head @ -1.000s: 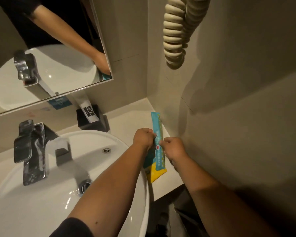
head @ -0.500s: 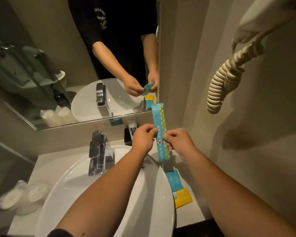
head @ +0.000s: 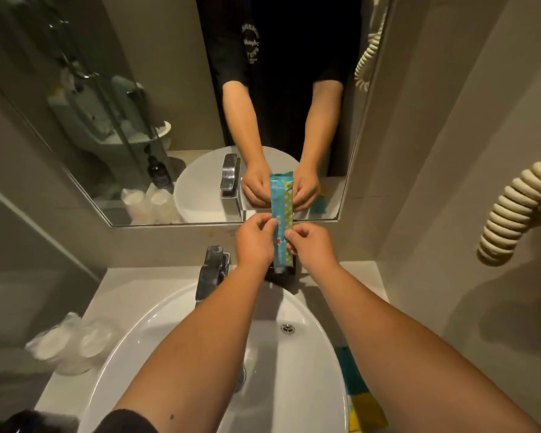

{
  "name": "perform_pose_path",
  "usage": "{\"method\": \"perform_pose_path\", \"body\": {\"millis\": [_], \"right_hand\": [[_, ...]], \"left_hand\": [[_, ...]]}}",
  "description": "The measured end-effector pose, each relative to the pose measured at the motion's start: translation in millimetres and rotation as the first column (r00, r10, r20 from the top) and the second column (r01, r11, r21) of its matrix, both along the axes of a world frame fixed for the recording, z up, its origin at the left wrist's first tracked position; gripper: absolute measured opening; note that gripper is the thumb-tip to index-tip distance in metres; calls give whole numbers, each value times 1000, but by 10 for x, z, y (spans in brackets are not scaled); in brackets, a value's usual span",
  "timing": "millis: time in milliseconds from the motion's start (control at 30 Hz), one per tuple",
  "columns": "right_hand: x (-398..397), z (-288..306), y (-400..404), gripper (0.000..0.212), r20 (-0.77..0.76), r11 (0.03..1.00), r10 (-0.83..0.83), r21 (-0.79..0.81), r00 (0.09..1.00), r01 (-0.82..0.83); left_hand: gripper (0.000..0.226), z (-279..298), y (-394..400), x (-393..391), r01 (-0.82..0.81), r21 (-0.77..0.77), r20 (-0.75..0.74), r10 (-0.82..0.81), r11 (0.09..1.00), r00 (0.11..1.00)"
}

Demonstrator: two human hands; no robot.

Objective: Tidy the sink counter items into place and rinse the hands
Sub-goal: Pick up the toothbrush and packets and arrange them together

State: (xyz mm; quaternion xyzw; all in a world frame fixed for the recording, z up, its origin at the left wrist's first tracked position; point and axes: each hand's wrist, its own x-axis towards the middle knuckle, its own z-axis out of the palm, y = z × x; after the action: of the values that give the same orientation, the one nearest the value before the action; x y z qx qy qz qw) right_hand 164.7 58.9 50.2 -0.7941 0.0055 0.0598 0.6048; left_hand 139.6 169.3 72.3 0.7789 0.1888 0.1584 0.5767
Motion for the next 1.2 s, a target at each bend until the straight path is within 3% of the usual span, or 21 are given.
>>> {"method": "perform_pose_path", "body": {"millis": [267, 533, 933, 1100, 1200], "right_hand": [[72, -391, 27, 10, -54, 993, 18, -118, 998, -24], [33, -633, 20, 19, -79, 966, 36, -252, 996, -55], [61, -802, -16, 24, -72, 919, 50, -387, 996, -74], [83, -845, 20, 9, -39, 911, 17, -411, 999, -32], [62, -869, 14, 12, -30, 919, 17, -393, 999, -28]], "left_hand": [[13, -372, -25, -2, -36, 67, -92, 42, 997, 995], [15, -626, 8, 19, 6, 157, -233, 32, 988, 972], [17, -798, -38, 35, 30, 249, -308, 49, 968, 950], [16, -785, -34, 73, 43, 274, -314, 47, 961, 948], [16, -802, -33, 57, 35, 283, -316, 59, 959, 947]]}}
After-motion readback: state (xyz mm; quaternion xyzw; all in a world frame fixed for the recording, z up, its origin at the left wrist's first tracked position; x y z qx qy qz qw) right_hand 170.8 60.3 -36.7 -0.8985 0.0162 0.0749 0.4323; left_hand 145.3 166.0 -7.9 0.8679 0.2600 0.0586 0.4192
